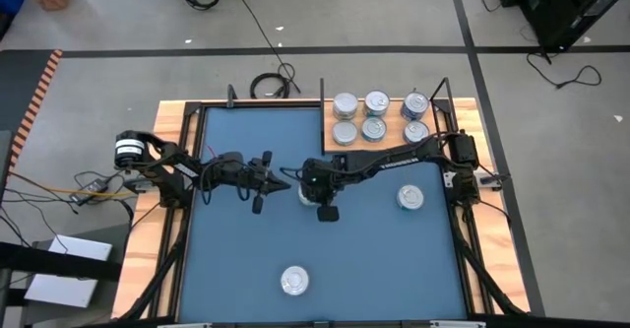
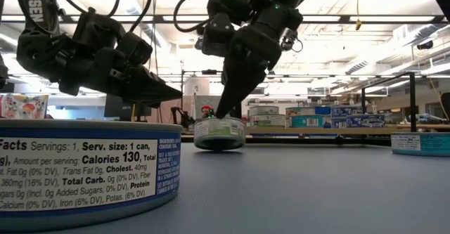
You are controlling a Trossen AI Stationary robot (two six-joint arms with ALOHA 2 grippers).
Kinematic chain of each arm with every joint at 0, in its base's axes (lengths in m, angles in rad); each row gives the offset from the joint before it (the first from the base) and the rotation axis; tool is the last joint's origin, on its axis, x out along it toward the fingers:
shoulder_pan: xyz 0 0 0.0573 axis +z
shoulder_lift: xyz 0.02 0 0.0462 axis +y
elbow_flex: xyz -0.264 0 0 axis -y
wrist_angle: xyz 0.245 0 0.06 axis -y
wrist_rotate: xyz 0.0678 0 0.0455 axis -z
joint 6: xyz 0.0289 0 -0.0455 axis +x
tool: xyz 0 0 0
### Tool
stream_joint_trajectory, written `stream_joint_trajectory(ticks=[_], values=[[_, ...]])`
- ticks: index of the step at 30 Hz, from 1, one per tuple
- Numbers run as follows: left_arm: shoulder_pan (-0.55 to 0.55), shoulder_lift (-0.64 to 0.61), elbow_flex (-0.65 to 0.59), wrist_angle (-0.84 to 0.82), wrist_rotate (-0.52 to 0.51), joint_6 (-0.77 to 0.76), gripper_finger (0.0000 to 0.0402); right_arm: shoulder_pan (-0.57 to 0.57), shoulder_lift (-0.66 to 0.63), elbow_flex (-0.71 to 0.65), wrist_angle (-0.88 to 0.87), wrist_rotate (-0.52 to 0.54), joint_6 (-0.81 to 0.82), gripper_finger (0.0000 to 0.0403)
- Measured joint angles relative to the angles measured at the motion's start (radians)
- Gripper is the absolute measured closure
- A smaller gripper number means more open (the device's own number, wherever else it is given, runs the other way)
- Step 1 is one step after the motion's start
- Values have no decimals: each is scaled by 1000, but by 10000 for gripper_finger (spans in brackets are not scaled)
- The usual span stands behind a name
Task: Stack canned seafood by type on shelf
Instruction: Stack the green tuna can on to the green tuna can on the shelf aligned with the other green tuna can
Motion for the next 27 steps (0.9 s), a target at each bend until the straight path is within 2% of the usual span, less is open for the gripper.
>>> stream_joint_trajectory(ticks=[10, 20, 27], values=[[0, 0, 0, -6, -17, 2, 396, -5, -2, 2, 13, -43, 25, 403], [0, 1, 0, -6, -24, -23, 396, -3, -2, 2, -10, -12, -27, 400], [-5, 3, 60, -120, -52, -66, 396, 4, -3, 2, -123, 201, -30, 400]])
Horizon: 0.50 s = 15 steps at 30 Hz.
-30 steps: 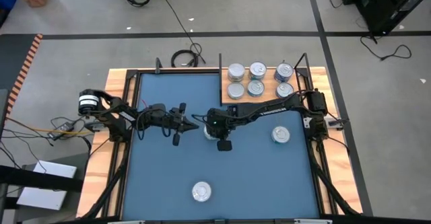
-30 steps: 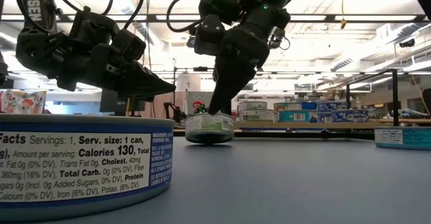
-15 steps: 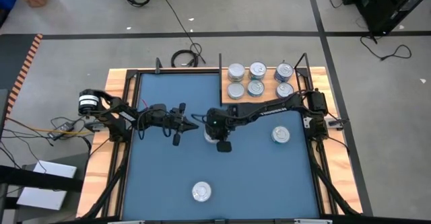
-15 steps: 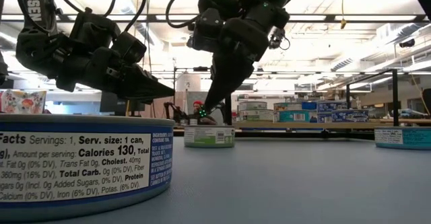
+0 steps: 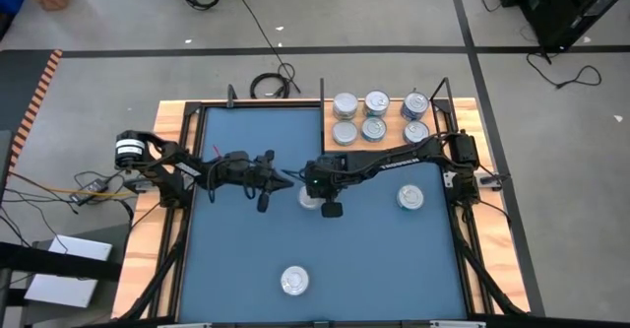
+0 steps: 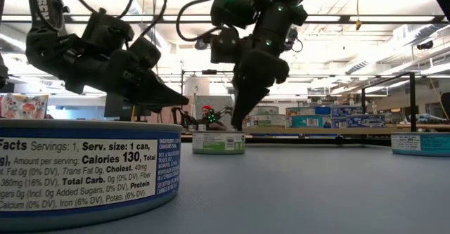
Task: Stack canned seafood by type on shelf
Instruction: Stack the green tuna can on to the green tuna can on the shelf aligned with the other green tuna can
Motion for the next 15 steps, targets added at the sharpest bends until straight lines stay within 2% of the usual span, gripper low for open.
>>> stream_joint_trajectory(ticks=[7, 15], values=[[-16, 15, 28, -42, -8, 8, 396, 7, 0, -11, -44, 119, 45, 400], [-16, 167, 63, 70, 17, -21, 396, -11, 0, -86, 6, 103, 109, 400]])
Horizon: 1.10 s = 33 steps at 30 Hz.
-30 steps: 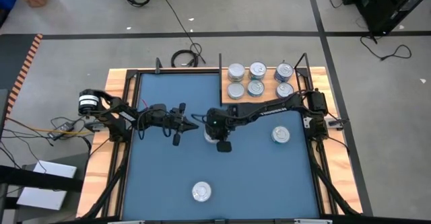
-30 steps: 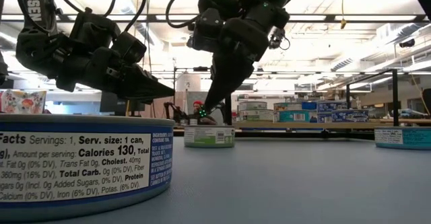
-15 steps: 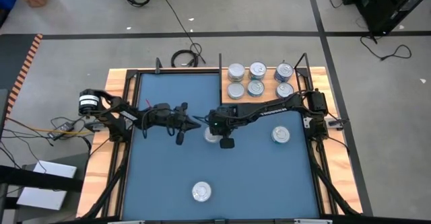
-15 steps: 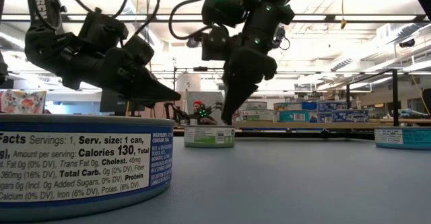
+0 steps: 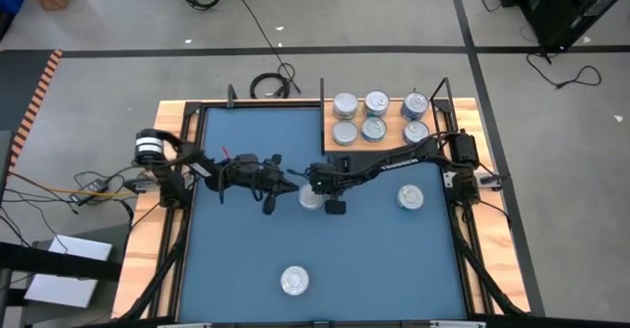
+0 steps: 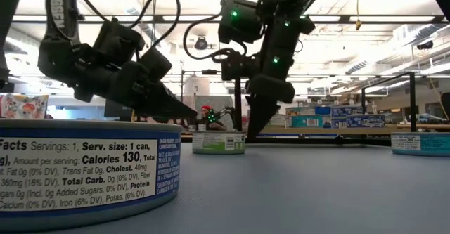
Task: Stack canned seafood by type on shelf
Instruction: Stack the green tuna can on to the green tuna can on the shelf aligned with the other green tuna can
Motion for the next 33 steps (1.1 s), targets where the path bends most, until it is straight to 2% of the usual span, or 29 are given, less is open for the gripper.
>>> stream_joint_trajectory(ticks=[5, 10, 20, 25, 33], values=[[-5, 84, 43, 44, 37, -22, 396, 16, 0, -47, 90, -53, 26, 400], [-18, 102, 61, 47, 37, -22, 396, 42, 1, -70, 197, -138, 41, 400], [-19, 102, 60, 57, 38, -22, 396, 71, 1, -69, 222, -140, -2, 396], [-19, 102, 60, 57, 38, -22, 396, 71, 1, -69, 221, -139, -3, 373], [-19, 102, 60, 56, 38, -22, 396, 89, 1, -69, 223, -136, -9, 314]])
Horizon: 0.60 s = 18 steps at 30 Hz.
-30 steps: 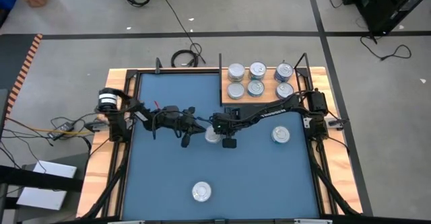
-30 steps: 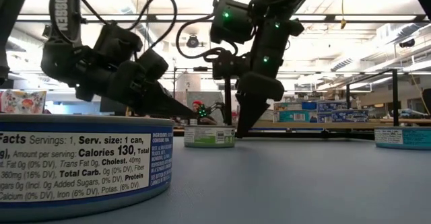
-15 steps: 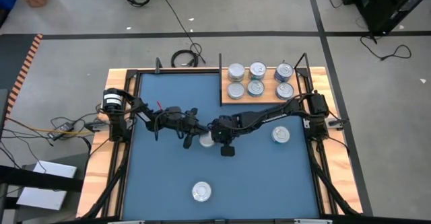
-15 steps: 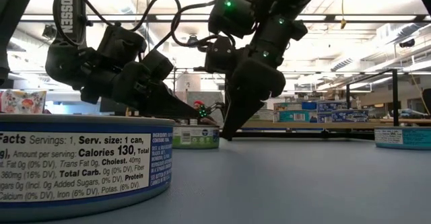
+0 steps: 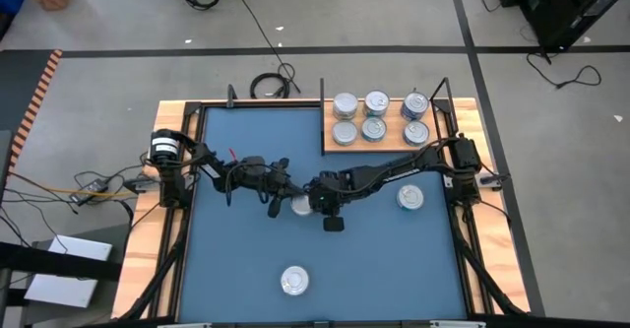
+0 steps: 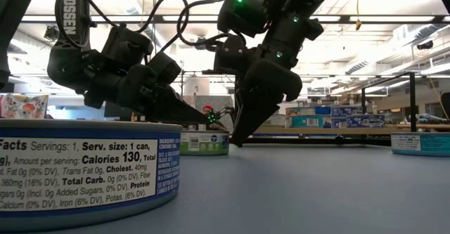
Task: Stack canned seafood by type on shelf
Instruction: Stack the green tuna can on to the green tuna can on the shelf aligned with the other green tuna can
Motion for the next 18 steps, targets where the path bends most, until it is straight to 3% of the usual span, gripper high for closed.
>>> stream_joint_trajectory(ticks=[9, 18], values=[[-2, 0, 0, -10, 0, 0, 396, 56, 0, 0, 52, 109, -86, 246], [-19, 0, 0, -15, 0, 25, 396, 87, 0, 1, 83, 133, -199, 246]])
